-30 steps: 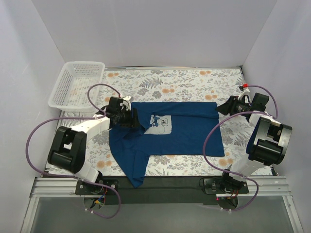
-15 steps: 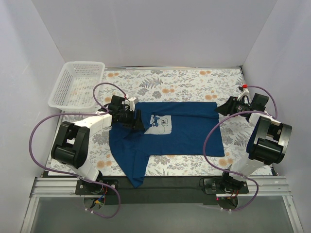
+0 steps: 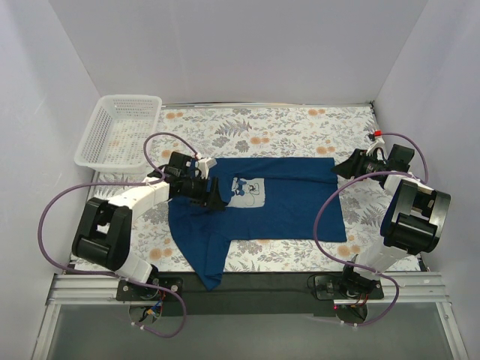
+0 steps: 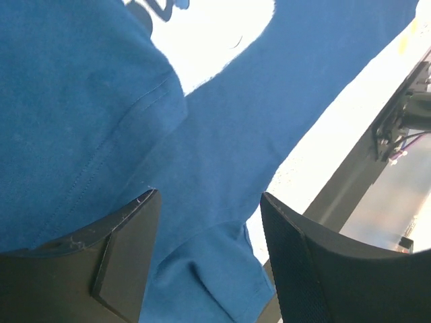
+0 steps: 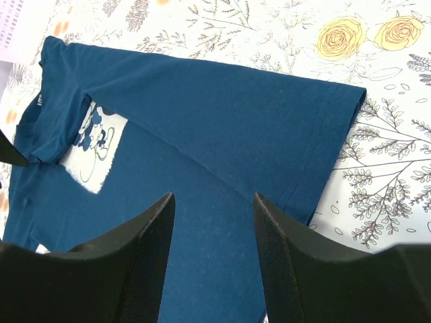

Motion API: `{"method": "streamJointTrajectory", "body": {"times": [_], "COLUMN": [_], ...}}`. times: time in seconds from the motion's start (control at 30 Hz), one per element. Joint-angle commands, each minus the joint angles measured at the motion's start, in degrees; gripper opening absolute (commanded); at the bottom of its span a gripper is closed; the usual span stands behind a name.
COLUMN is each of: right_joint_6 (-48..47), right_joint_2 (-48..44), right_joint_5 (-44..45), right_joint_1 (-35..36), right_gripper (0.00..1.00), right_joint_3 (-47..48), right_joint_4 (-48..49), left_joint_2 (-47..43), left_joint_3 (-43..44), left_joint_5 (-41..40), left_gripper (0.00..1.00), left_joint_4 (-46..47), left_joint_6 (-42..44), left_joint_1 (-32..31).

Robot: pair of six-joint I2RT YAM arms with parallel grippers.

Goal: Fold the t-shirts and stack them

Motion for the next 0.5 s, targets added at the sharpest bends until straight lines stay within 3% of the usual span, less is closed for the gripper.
{"method": "streamJointTrajectory", "body": {"times": [0.0,0.2,0.3,0.47], "right_joint_6": [-0.1,-0.1,-0.1,-0.2], "right_joint_2": [0.3,0.6,0.5,0.5], "right_joint_5": [-1.4,-1.5,-1.5,-1.5], "right_joint_1": [-0.1,-0.1,-0.1,-0.1], "right_gripper": [0.48,0.48,0.48,0.49], "right_joint_3": [1.4,1.5,1.4,1.4], "right_joint_4": [0.2,0.2,0.2,0.0], "left_joint_2": [-5.9,-5.1,-0.5,5.9], "left_joint_3": [2.4,4.8,6.6,7.6], "left_joint_5": [-1.3,-8.9,-8.5,-6.9], "left_gripper": [0.57,0.53,0.45,0.39], "left_joint_4": [2.3,7.2,7.6,8.2], "left_joint_6": [-2.2,-6.0,-6.3,-6.8], "left_joint_1": [-0.2,-0.2,-0.2,-0.4]}}
